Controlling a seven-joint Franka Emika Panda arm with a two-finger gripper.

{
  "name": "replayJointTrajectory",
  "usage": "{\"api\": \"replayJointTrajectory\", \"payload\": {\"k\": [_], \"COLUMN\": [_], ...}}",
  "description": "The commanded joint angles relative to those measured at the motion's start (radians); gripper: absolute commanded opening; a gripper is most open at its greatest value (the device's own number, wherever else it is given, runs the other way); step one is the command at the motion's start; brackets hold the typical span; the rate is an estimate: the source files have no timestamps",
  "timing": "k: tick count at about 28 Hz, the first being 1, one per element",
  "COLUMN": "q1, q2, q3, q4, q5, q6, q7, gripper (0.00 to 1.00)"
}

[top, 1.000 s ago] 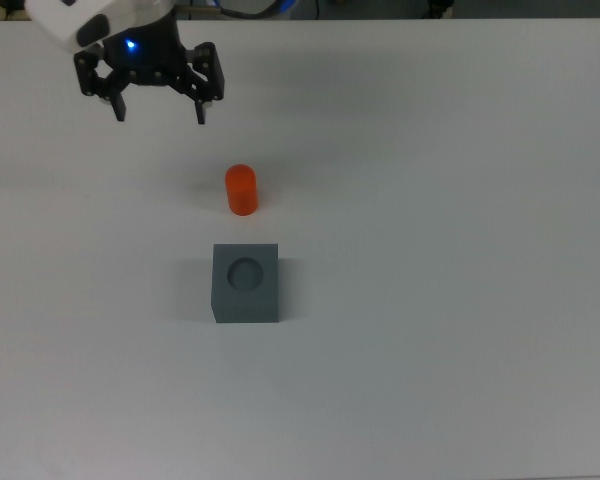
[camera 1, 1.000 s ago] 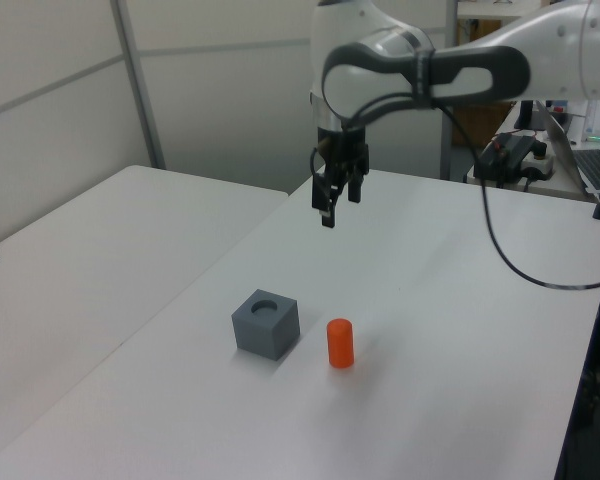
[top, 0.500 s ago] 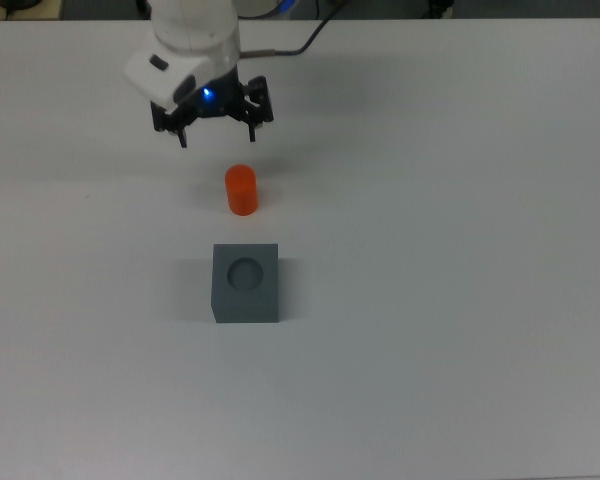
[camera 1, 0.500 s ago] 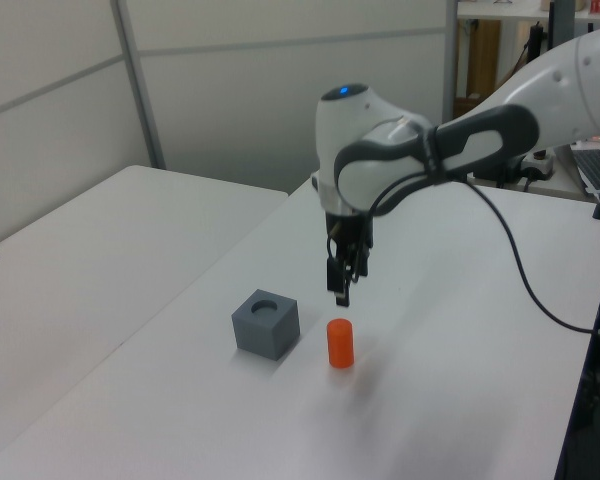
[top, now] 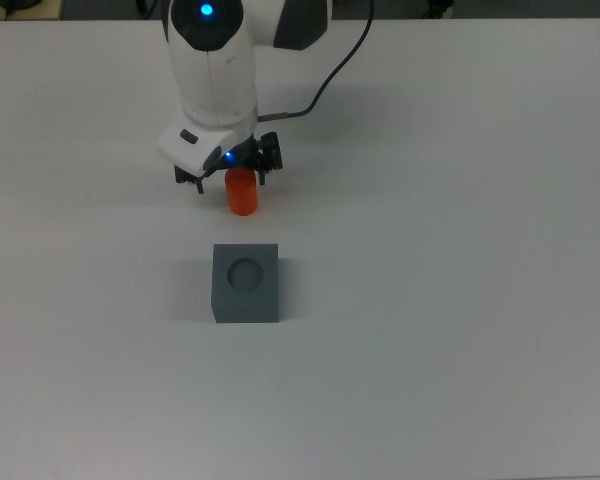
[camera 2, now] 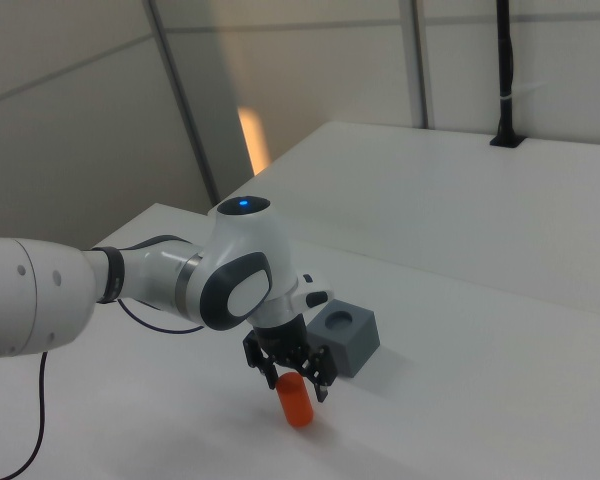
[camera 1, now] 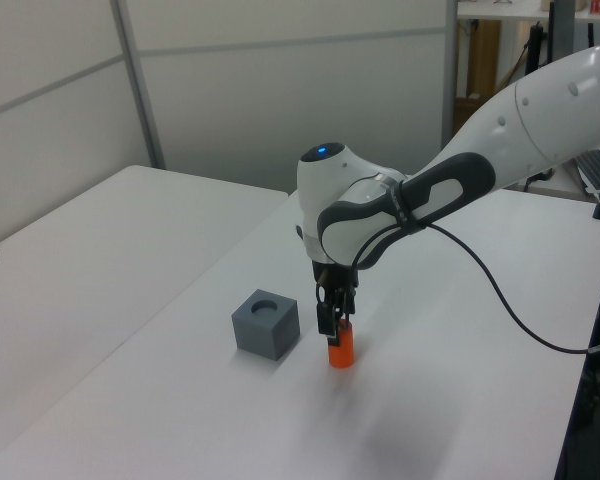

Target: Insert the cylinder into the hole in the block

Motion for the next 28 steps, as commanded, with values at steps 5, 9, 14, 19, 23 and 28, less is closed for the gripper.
{"api": "replayJointTrajectory", "payload": {"k": [5,9,14,19,23,28], "q1": [0.005,0.005,0.005,-0.005,-0.011,-0.025], "q2": [-0.004,-0.004,-0.004,-0.004,-0.004,0.021], "q3": [0.028,0.037,0.037,0.032,0.018,0.008], "q4": [0.004,0.005,0.039,0.166,0.294,0.37], "q5": [-0.033,-0.033,-0.025,0.027,0.106,0.174], "q6": [-0.007,-0.018,-0.02,-0.065,-0.144,-0.132], "q7": [-0.013,-0.013,-0.003,0.001,0.001,0.006], "gripper": [0.38,0.18,0.08,0.09,0.1,0.11]}}
